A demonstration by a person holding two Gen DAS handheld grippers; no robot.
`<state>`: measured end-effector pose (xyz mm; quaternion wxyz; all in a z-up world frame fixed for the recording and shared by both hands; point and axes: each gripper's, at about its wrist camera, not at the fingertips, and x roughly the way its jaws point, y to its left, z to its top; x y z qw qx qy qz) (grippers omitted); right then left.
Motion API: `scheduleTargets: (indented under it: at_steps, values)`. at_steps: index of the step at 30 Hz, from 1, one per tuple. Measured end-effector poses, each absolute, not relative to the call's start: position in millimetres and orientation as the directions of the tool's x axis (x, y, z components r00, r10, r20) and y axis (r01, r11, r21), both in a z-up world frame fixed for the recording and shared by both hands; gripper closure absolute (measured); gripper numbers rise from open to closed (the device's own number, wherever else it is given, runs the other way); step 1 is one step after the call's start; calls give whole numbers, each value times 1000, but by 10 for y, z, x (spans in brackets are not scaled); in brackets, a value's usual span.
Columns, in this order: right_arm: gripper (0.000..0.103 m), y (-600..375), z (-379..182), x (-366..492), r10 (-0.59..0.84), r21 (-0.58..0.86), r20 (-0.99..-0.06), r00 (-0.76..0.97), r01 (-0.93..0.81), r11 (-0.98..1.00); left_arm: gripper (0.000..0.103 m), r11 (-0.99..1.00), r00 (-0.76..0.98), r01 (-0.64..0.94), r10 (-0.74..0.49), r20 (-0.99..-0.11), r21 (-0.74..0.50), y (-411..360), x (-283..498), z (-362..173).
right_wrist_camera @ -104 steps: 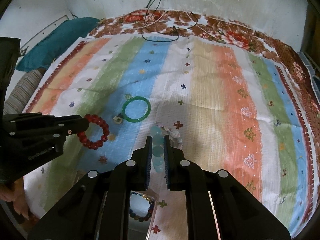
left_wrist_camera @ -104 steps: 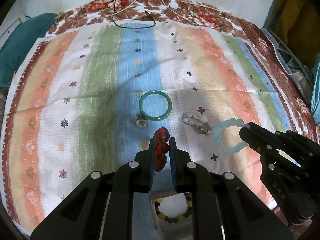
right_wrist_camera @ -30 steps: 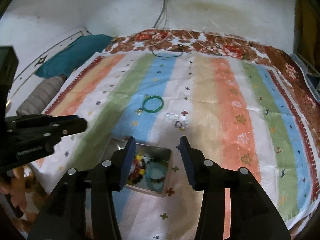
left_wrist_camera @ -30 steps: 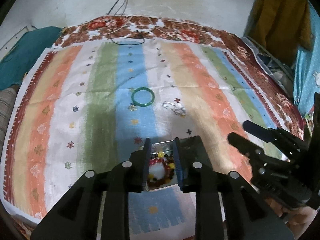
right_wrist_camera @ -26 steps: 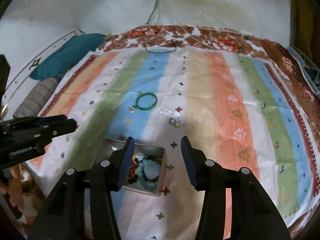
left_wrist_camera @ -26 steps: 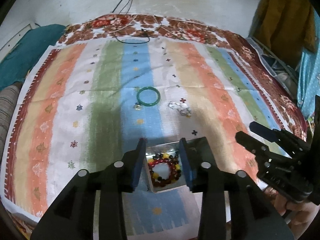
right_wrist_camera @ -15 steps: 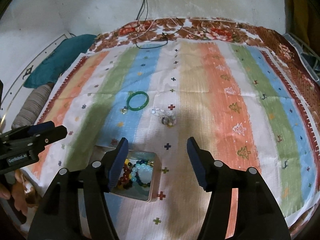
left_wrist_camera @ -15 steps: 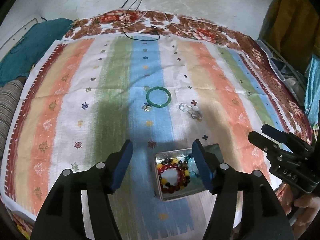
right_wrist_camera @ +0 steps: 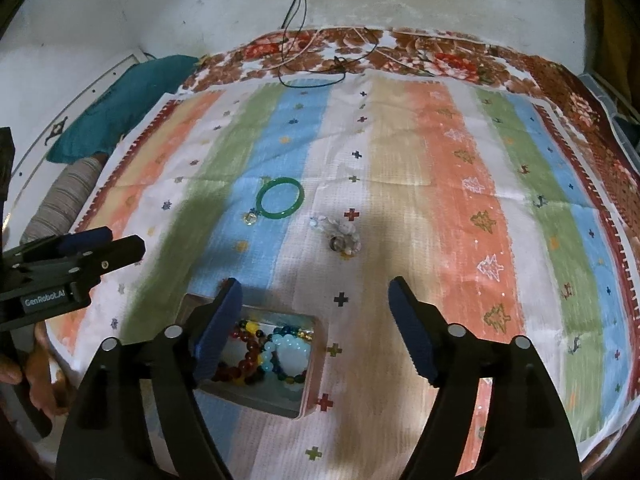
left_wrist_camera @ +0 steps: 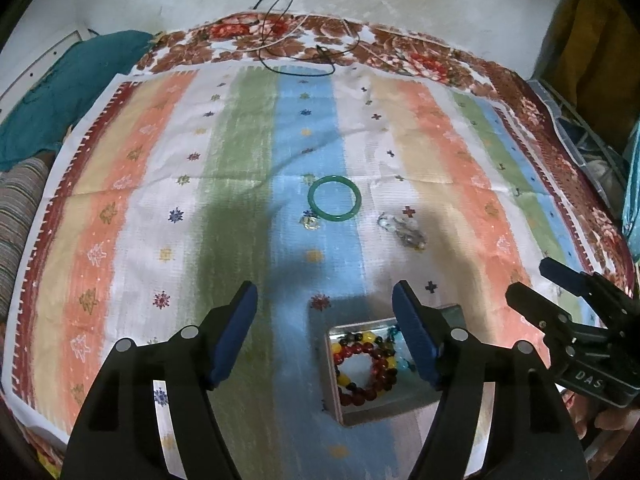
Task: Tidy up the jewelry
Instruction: 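Move both tools toward the green bangle and clear crystal bracelet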
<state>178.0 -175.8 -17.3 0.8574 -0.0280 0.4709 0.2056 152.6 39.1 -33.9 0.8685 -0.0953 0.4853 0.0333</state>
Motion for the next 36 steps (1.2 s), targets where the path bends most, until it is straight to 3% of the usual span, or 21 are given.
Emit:
scheduleTargets:
  at_steps: [36]
  values:
    - [22,-1590,-683,2521,222,72,-879,423,-343,937,31,977,487,-186,-4,-874,-108,575,2314,-814]
